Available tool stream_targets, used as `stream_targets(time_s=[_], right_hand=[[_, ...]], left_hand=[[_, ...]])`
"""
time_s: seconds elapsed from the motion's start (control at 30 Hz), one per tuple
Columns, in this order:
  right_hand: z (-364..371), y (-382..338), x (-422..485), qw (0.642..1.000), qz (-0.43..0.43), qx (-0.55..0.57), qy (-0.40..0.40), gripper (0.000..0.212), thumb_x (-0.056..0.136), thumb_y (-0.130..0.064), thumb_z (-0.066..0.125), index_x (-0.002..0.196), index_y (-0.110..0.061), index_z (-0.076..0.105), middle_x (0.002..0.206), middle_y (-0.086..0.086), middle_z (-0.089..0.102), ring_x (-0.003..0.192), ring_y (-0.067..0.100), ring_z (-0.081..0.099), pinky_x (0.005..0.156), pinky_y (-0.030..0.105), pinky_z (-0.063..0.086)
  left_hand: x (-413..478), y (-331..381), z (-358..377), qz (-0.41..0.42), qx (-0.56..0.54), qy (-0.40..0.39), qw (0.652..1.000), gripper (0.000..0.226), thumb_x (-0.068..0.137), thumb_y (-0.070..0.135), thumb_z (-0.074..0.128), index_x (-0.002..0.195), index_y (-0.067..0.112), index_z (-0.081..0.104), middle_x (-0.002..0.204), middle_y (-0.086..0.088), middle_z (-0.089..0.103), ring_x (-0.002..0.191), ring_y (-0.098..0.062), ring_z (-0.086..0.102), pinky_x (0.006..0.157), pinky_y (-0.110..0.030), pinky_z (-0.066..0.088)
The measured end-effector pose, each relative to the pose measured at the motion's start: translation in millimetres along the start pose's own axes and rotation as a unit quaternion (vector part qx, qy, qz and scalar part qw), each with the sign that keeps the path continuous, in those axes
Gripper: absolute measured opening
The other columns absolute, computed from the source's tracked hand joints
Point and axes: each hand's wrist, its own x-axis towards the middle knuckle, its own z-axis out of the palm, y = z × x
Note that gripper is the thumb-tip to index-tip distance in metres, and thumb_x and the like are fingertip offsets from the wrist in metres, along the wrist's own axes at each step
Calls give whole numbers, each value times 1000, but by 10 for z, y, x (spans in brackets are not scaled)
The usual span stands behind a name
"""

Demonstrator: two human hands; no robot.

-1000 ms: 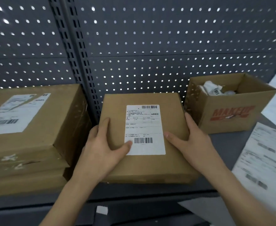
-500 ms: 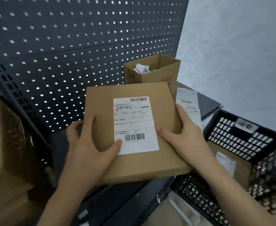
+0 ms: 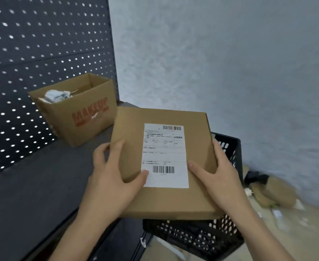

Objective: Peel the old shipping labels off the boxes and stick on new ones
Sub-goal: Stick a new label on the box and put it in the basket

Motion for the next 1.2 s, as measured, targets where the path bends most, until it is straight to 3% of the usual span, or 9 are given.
stream_targets(time_s=[0.1,0.2,0.3,0.4,0.53,0.73,0.93,1.1,1.2], right_hand=[[-329,311,104,999,33,-1,29,79,82,-51,71,138,-60,16,103,-50,32,88,-21,46,67,8,37],[-541,709,231,997,62,-1,49,92,80,-55,71,152,-46,15,124,-32,40,104,-2,49,78,21,42],[-644,1073,346,993,101,-3,64,98,74,-68,69,152,-50,12,142,-19,44,121,10,52,95,39,51],[-647,1396,481,988,137,-10,68,100,70,-74,67,150,-50,13,145,-13,48,126,14,52,99,47,51],[-519,1706,689,983,174,-22,61,101,72,-75,65,150,-51,7,149,-12,44,130,17,49,101,48,50],[-238,1995,1003,967,247,-26,65,100,80,-61,67,154,-39,4,155,-7,37,138,20,40,108,48,42],[-27,2120,1294,955,281,-40,91,93,84,-50,69,153,-34,10,148,-5,43,131,18,44,97,36,43],[214,2301,1454,949,295,-80,70,90,85,-52,68,151,-32,10,146,0,42,129,21,46,91,36,44],[338,2476,1533,947,308,-83,46,90,85,-51,67,151,-29,9,146,4,43,128,23,47,97,42,47]], left_hand=[[140,218,469,24,-9,-43,999,73,77,56,70,138,50,30,141,27,14,102,-4,41,83,-29,42],[271,338,926,36,-6,-78,996,73,78,55,70,139,47,30,143,25,12,107,0,35,85,-25,36],[404,373,1315,48,3,-101,994,73,79,57,68,140,45,30,144,22,13,113,-6,36,87,-26,37],[533,340,1636,43,40,-146,988,70,82,60,62,141,44,28,147,19,11,112,-16,48,81,-29,44],[773,138,2025,43,52,-191,979,69,83,60,61,140,44,26,148,16,11,107,-17,54,80,-29,52],[1239,-216,2500,41,60,-243,967,73,81,59,63,142,40,27,151,13,10,105,-17,53,81,-33,53],[1494,-454,2929,42,71,-265,961,75,79,62,60,141,38,27,150,10,11,105,-24,56,83,-41,54],[1611,-693,3165,-1,89,-281,956,78,75,67,58,141,38,26,150,7,13,113,-31,54,86,-48,54],[1653,-782,3281,-16,101,-284,953,78,78,62,64,141,34,28,151,1,15,115,-32,53,90,-43,52]])
